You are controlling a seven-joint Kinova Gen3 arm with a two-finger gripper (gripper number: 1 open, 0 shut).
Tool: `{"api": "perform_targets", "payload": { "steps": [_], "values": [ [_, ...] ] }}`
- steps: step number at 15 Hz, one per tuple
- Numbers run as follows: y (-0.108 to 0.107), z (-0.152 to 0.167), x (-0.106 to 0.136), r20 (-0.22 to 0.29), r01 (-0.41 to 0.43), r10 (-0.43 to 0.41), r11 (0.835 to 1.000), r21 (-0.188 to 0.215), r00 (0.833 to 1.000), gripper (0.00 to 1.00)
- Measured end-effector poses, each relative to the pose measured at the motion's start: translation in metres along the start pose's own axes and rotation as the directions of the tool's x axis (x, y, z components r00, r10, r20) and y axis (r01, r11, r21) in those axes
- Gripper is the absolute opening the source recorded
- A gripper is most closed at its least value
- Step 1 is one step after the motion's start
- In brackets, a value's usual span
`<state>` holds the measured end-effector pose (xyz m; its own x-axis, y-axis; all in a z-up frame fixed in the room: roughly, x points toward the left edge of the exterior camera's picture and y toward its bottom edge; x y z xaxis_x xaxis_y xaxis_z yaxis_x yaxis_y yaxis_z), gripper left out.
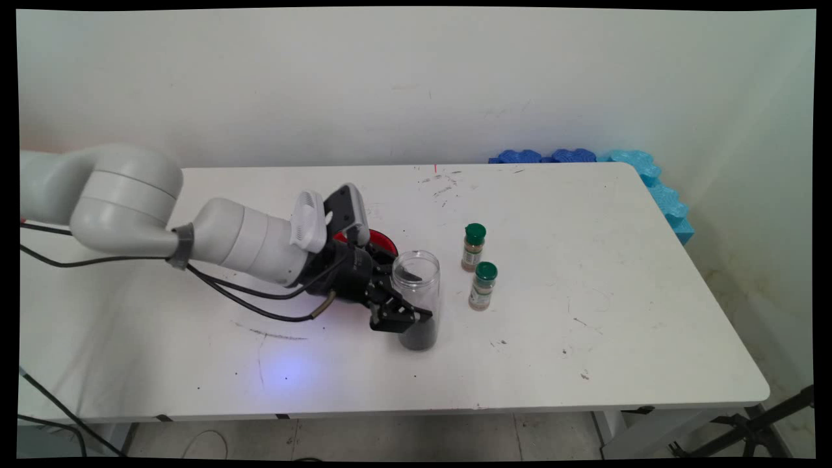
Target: Pour the black seasoning powder in the red bowl
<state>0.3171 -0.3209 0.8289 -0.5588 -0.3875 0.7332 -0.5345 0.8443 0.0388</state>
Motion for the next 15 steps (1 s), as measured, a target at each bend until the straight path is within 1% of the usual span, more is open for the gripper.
{"api": "perform_targets", "payload": {
  "steps": [3,10,15],
  "values": [
    [-0.004,-0.018,0.007,-0.013,-0.011,0.011,1.0,0.002,1.0,0.0],
    [-0.013,-0.079,0.033,-0.036,-0.016,0.015,1.0,-0.012,0.999,0.0],
    [-0.029,-0.114,0.053,-0.067,0.042,-0.043,0.999,-0.018,0.997,0.0]
  ]
}}
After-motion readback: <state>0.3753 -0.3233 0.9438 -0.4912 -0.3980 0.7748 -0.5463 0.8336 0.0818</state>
